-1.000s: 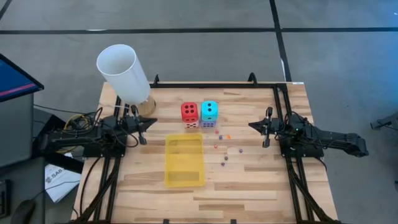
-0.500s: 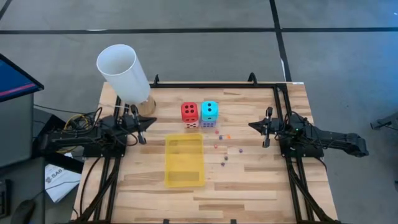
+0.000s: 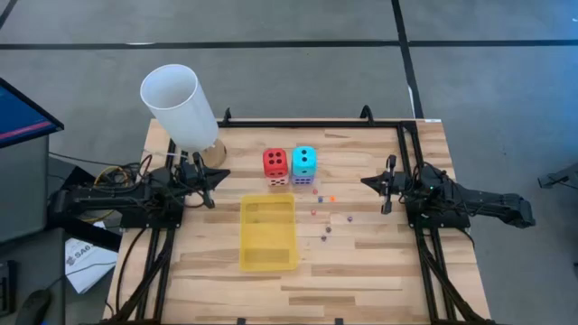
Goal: Pick & Place Dice
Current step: Put the red die into the yellow bin
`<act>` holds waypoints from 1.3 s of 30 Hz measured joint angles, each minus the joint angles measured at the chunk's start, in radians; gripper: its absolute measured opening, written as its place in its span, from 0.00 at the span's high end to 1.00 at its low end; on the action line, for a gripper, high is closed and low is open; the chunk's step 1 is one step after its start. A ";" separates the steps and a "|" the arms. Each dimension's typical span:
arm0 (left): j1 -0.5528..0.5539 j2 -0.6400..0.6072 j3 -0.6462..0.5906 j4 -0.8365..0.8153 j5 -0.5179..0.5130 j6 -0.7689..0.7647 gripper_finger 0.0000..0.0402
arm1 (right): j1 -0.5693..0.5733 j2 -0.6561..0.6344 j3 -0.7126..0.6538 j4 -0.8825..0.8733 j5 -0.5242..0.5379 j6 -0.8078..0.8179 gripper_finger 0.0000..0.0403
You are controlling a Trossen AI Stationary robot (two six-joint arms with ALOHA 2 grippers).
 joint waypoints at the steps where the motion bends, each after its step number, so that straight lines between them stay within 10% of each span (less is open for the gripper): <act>1: -0.007 0.042 0.000 0.034 -0.012 0.000 1.00 | 0.000 0.000 0.000 0.000 0.000 -0.002 0.99; 16: -0.146 0.708 0.297 0.212 -0.160 0.115 1.00 | 0.000 0.000 0.000 0.000 0.000 -0.011 0.99; 39: -0.060 0.946 0.742 -0.174 -0.199 0.132 1.00 | 0.000 0.000 0.000 0.023 0.000 -0.008 0.99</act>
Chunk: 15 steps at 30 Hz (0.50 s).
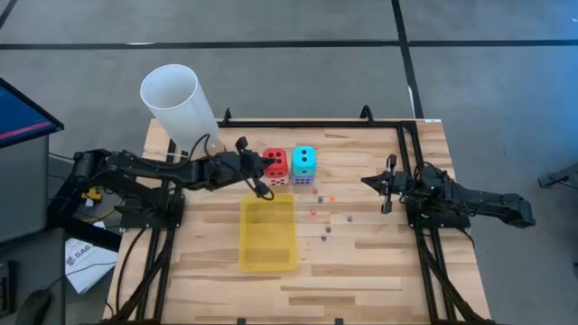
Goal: Pick & Place Dice
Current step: Put the red die into the yellow bin
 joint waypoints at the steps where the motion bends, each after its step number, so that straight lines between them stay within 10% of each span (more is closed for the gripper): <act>1: 0.005 -0.003 0.000 -0.001 0.000 0.000 1.00 | 0.000 0.000 0.000 0.000 0.000 0.000 0.99; 15: 0.009 -0.007 0.000 -0.005 0.001 0.000 0.60 | 0.000 0.000 0.000 0.000 0.002 0.000 0.99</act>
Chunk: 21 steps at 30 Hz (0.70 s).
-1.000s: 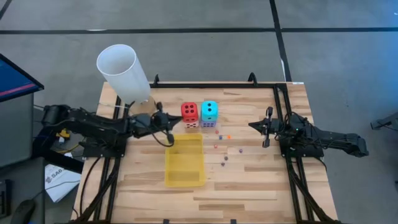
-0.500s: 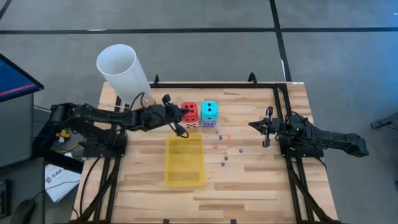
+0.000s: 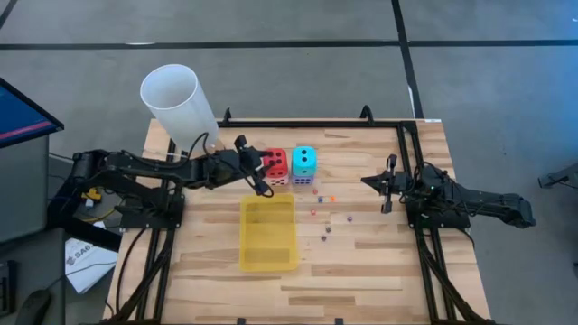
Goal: Pick & Place Dice
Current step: Put the red die into the yellow bin
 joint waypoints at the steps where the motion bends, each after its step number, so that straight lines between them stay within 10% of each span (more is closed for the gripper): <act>1: 0.000 0.000 0.000 0.000 0.000 0.000 0.55 | 0.000 0.000 0.000 0.000 0.000 0.000 0.99; 9: 0.000 0.000 0.000 0.008 0.000 0.000 0.27 | 0.000 0.000 0.000 0.000 0.000 0.000 0.99; 21: -0.003 0.000 0.000 0.008 0.001 -0.003 0.20 | 0.001 0.000 0.000 0.000 0.000 0.000 0.99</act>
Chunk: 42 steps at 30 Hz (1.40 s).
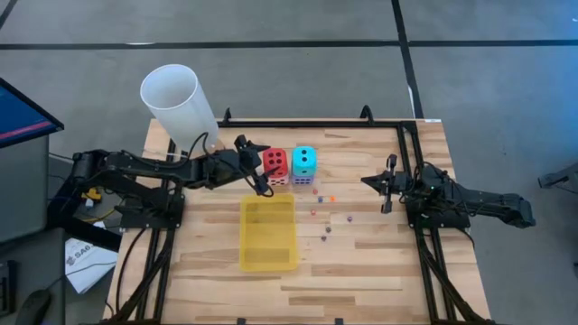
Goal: Pick & Place Dice
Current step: Put the red die into the yellow bin
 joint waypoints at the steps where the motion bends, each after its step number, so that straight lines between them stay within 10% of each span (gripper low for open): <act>1: 0.000 0.000 0.000 0.000 0.000 0.000 0.20 | 0.000 0.000 0.000 0.000 0.000 0.000 0.99; 42: 0.001 0.000 0.000 -0.001 0.007 -0.024 0.01 | 0.000 0.000 0.000 0.000 0.000 0.000 0.99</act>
